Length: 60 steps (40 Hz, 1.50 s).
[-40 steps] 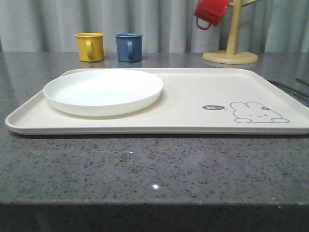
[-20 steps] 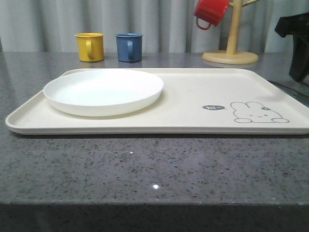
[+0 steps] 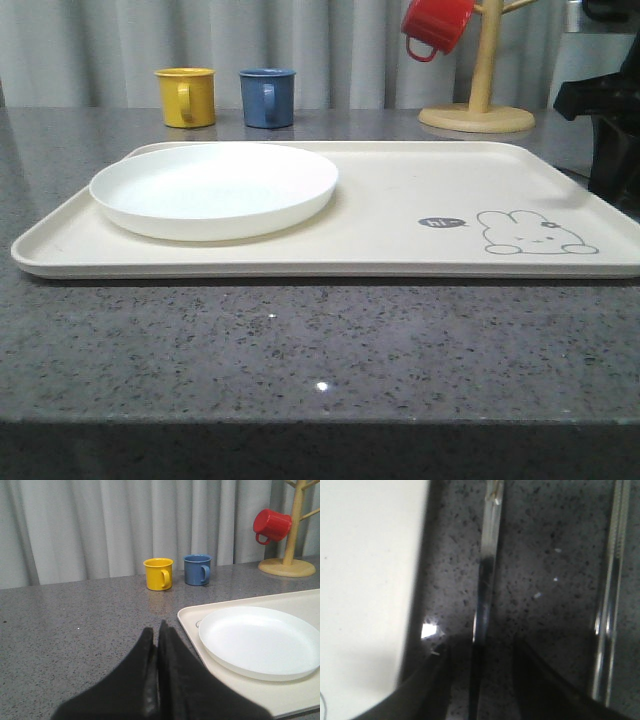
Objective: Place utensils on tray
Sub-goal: 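Reach the right gripper down and grasp the fork, then lower the fork onto the tray beside the plate and release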
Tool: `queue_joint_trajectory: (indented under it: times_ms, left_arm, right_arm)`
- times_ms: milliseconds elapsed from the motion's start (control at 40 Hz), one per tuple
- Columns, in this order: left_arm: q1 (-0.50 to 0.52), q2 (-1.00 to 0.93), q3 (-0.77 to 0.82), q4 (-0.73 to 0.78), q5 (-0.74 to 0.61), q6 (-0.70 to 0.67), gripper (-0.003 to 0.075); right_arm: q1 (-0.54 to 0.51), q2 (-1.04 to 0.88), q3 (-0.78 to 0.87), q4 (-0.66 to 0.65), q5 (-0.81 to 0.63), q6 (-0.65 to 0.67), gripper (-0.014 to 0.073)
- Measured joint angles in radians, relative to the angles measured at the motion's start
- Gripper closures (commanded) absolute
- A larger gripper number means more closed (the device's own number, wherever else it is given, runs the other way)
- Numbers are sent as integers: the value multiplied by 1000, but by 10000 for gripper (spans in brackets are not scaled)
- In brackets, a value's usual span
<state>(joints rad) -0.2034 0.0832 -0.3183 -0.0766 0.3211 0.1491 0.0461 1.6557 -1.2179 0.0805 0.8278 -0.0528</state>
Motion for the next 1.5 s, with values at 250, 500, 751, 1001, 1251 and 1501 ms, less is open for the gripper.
queue_joint_trajectory:
  times_ms: [250,500,751,1001,1251,1501]
  left_arm:
    - [0,0,0,0,0,0,738]
    - [0,0,0,0,0,0,738]
    - [0,0,0,0,0,0,738]
    - [0,0,0,0,0,0,738]
    - [0,0,0,0,0,0,738]
    - [0,0,0,0,-1,0,738]
  right_arm:
    - [0,6,-6,-21,2,0,623]
    - [1,-36,-6,-39,14,5,617]
    - [35,-105,-105,-63,136,121,617]
    - [236,-106,-175,-74,182,282,617]
    - [457,7,-231,-80,160,424,617]
    - [466,99,-257,-107,116,586,617]
